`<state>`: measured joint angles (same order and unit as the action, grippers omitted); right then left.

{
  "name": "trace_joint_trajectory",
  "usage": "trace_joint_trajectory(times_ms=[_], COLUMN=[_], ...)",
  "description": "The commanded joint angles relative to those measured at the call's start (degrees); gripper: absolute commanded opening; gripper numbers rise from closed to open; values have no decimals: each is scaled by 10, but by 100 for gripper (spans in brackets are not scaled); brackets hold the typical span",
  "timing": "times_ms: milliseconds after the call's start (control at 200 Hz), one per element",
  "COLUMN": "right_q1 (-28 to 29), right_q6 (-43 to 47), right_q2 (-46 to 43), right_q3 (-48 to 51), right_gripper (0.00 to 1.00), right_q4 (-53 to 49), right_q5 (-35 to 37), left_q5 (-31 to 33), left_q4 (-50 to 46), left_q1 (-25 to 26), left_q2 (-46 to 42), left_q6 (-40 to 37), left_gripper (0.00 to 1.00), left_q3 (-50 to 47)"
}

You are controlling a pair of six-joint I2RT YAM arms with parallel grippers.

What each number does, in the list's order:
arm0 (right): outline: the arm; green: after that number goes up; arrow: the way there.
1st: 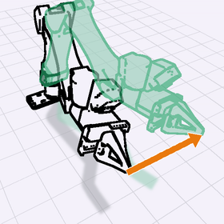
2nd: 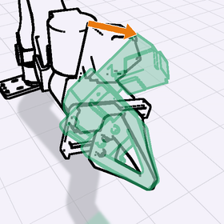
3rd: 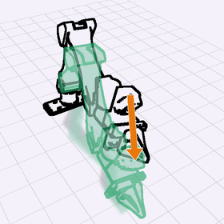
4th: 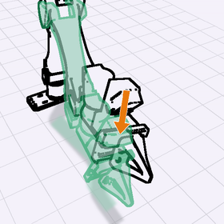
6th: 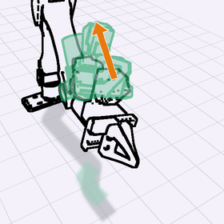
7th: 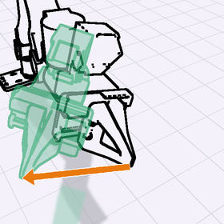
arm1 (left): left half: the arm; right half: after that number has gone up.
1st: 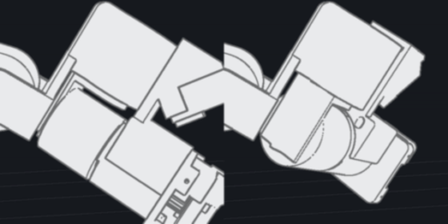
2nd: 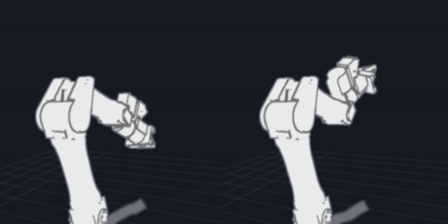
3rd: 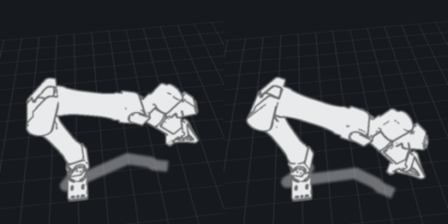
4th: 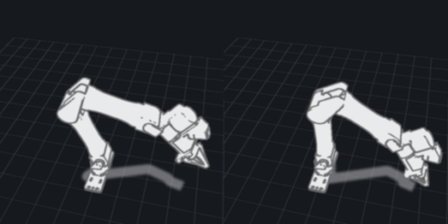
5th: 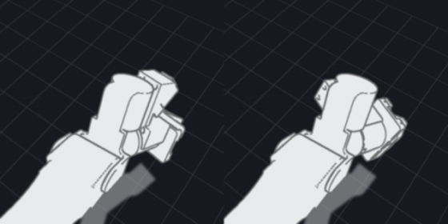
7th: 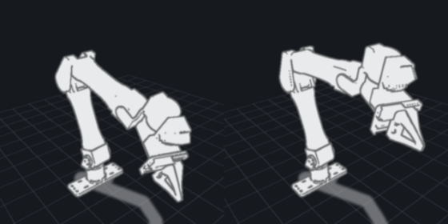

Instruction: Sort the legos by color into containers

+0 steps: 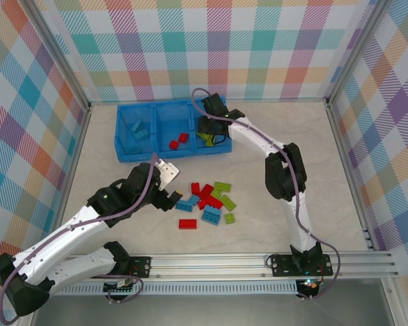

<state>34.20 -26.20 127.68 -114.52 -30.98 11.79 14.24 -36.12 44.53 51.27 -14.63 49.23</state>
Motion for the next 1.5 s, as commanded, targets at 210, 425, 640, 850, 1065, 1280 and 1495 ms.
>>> trace_joint_trajectory(times_ms=[210, 425, 640, 850, 1065, 1280, 1495], right_q1=[3, 3, 4, 4, 5, 6, 5], right_q6=[61, 110, 119, 85, 89, 91, 85], right_q2=[-284, -536, -761, -839, -762, -747, -759], right_q3=[230, 445, 586, 651, 632, 626, 629], right_gripper=[60, 78, 100, 100, 100, 100, 100], right_q4=[51, 50, -30, -93, -145, -141, -140], right_q5=[-84, -229, -400, -349, -339, -342, -336], left_q5=[22, 0, -11, -55, -100, -82, -63], left_q4=[15, -33, -23, 35, 103, 118, 115], left_q1=[-12, -26, -27, -26, -21, -19, -19], left_q2=[17, 96, 215, 327, 423, 496, 512], left_q6=[58, 279, 497, 586, 581, 577, 580], left_gripper=[100, 100, 96, 90, 86, 75, 52], left_q3=[7, 92, 115, 116, 119, 136, 132])
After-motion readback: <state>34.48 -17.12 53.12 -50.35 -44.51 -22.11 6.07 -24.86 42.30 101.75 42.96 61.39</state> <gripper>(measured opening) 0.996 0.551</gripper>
